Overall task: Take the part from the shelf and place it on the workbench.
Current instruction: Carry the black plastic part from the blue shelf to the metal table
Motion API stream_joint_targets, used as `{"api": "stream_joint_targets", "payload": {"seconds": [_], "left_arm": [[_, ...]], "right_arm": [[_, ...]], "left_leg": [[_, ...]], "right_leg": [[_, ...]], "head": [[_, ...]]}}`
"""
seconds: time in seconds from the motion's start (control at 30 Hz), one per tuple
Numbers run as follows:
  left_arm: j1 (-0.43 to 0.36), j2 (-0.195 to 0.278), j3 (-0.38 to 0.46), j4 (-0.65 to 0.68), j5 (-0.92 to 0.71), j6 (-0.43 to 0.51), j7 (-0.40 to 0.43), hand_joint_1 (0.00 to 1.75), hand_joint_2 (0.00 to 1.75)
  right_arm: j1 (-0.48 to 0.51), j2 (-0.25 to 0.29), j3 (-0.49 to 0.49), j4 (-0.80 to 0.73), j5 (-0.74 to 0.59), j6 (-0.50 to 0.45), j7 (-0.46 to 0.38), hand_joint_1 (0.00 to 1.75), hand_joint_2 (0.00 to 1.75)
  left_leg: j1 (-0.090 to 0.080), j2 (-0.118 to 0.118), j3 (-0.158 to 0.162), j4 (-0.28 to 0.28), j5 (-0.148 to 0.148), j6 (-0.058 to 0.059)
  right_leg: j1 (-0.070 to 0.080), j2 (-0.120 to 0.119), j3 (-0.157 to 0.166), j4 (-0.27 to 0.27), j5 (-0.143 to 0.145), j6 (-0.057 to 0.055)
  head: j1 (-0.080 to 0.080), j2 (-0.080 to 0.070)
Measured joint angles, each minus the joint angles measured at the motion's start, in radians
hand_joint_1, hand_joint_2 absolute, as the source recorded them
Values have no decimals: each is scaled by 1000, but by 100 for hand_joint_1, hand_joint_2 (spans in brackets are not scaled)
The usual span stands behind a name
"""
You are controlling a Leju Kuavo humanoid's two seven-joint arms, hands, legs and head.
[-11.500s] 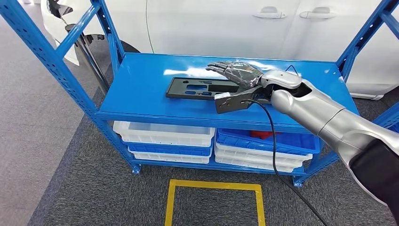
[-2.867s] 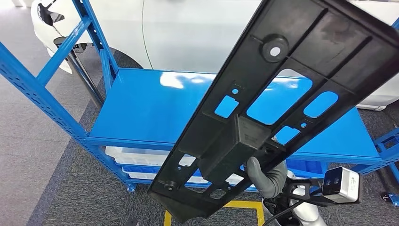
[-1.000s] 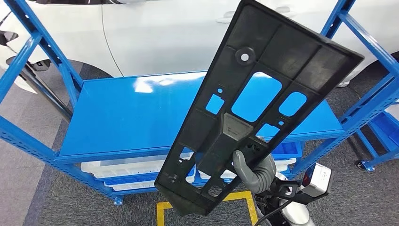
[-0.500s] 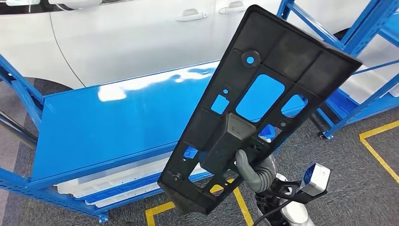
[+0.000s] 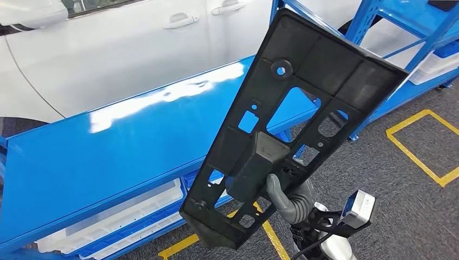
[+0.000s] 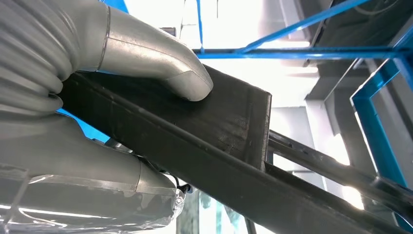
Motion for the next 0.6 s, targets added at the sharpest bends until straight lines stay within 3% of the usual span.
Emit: {"api": "stream_joint_targets", "payload": {"seconds": [0.07, 0.13, 0.17, 0.23, 0.3, 0.37, 0.43, 0.47, 0.5, 0.6], "left_arm": [[-2, 0, -3, 0, -8, 4, -4, 0, 175], [-3, 0, -4, 0, -27, 20, -14, 0, 175], [-4, 0, -5, 0, -40, 29, -22, 0, 175], [-9, -2, -5, 0, -60, 39, -41, 0, 175], [-17, -4, -5, 0, -69, 35, -54, 0, 175], [-19, -5, -5, 0, -71, 31, -59, 0, 175], [-17, -5, -5, 0, -70, 33, -60, 0, 175], [-18, -5, -5, 0, -70, 35, -61, 0, 175], [-19, -6, -5, 0, -70, 38, -63, 0, 175], [-26, -10, -5, 0, -71, 49, -73, 0, 175]], "right_arm": [[2, 1, 0, -4, 3, 0, 1, 175, 175], [3, 3, 0, -8, 6, 1, 1, 175, 175], [6, 5, 0, -10, 7, -1, 1, 175, 175], [15, 5, -1, -15, 8, -4, 1, 175, 175], [21, 5, -3, -20, 8, -6, -1, 175, 175], [22, 5, -3, -23, 8, -6, -2, 175, 175], [25, 5, -3, -23, 8, -7, -3, 175, 175], [26, 4, -3, -23, 8, -7, -4, 175, 175], [26, 4, -3, -22, 8, -6, -6, 175, 175], [24, 3, -3, -20, 6, -4, -12, 175, 175]], "left_leg": [[6, -36, 63, -140, 72, 3], [9, -78, 101, -228, 99, 6], [8, -86, 105, -237, 96, 9], [8, -66, 106, -244, 102, 21], [10, -42, 107, -252, 109, 35], [6, -14, 107, -256, 110, 43], [1, 17, 105, -255, 109, 46], [-1, 31, 105, -255, 108, 47], [-2, 44, 106, -255, 107, 47], [-9, 75, 111, -253, 101, 42]], "right_leg": [[0, 26, 1, 4, -1, 7], [-1, 50, -5, 8, 0, 20], [-3, 61, -9, 8, 2, 28], [-8, 77, -17, 7, 7, 43], [-5, 43, -36, 42, -17, 52], [-2, -16, -93, 160, -80, 57], [-2, -42, -151, 283, -125, 60], [-3, -46, -157, 298, -122, 60], [-2, -51, -142, 272, -101, 58], [6, -102, -28, 64, -20, 41]], "head": [[0, 0], [0, 0], [0, 0], [0, 0], [0, 0], [0, 0], [0, 0], [0, 0], [0, 0], [0, 0]]}}
